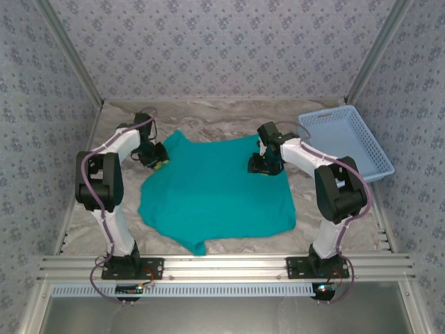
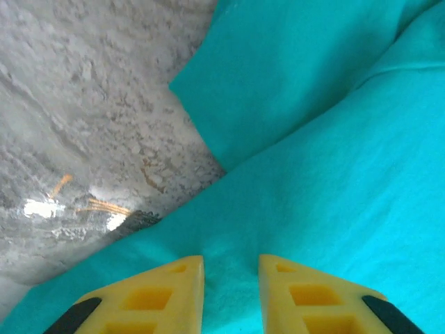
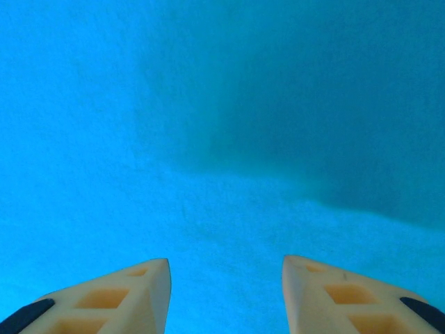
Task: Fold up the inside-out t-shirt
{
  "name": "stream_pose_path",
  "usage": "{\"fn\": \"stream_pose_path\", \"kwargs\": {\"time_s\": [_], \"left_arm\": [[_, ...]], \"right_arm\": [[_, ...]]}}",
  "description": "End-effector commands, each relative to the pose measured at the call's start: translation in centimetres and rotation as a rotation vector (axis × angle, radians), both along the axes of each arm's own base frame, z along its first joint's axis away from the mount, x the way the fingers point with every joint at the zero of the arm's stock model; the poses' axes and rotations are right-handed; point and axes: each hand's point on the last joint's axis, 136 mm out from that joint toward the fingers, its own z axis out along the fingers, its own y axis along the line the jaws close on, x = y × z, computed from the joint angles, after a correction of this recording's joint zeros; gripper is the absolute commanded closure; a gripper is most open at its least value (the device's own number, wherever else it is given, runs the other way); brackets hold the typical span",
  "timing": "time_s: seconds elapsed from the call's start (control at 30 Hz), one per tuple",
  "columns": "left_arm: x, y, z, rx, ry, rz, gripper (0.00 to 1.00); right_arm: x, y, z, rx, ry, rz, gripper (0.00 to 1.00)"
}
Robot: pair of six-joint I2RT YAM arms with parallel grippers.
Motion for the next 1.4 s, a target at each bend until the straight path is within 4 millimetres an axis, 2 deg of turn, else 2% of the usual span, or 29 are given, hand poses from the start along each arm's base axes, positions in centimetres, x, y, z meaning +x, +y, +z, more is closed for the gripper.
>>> {"fn": "stream_pose_path", "kwargs": {"time_s": [0.0,0.2,0.27,0.5,0.57,0.6,0.67,0.77,0.9,1.13,1.33,1.37], "left_arm": [[2.4,0.3,1.3,0.041,-0.071,0.009,0.73],[4.9,1.5,1.4,0.134,-0.096,0.014,0.74],[5.8,1.2,1.2,0.131,-0.109,0.001,0.74],[6.0,0.0,-3.0,0.155,-0.063,-0.017,0.89],[6.2,0.8,-3.7,0.214,-0.040,-0.023,0.92],[6.3,1.4,-4.1,0.254,-0.021,-0.032,1.00],[6.7,2.0,-4.3,0.298,-0.013,-0.073,1.00],[8.5,2.7,-3.4,0.373,-0.055,-0.174,1.00],[10.8,4.8,-1.9,0.544,-0.090,-0.305,1.00],[15.3,5.4,-1.9,0.698,-0.126,-0.546,1.00],[19.2,6.7,-1.5,0.917,-0.164,-0.650,1.00],[20.0,6.8,-1.2,0.957,-0.186,-0.650,0.95]], "right_arm": [[-0.4,0.3,0.9,0.014,-0.035,0.028,0.53],[-0.7,0.0,0.8,0.001,-0.041,0.037,0.53],[-1.6,-0.5,-0.3,-0.016,-0.014,0.042,0.53],[-1.9,-1.1,-0.3,-0.022,-0.012,0.062,0.56],[-2.4,-1.2,-0.5,-0.024,0.001,0.066,0.56],[-2.6,-1.4,-0.7,-0.030,0.003,0.062,0.56],[-2.9,-1.9,-1.0,-0.042,0.000,0.052,0.57],[-3.1,-2.4,-0.9,-0.061,-0.009,0.062,0.57],[-3.8,-3.4,-1.6,-0.106,-0.014,0.100,0.60],[-4.5,-4.1,-3.2,-0.117,0.040,0.075,0.68],[-3.9,-4.4,-1.4,-0.133,-0.015,0.065,0.68],[-3.9,-4.6,-1.1,-0.137,-0.023,0.062,0.68]]}}
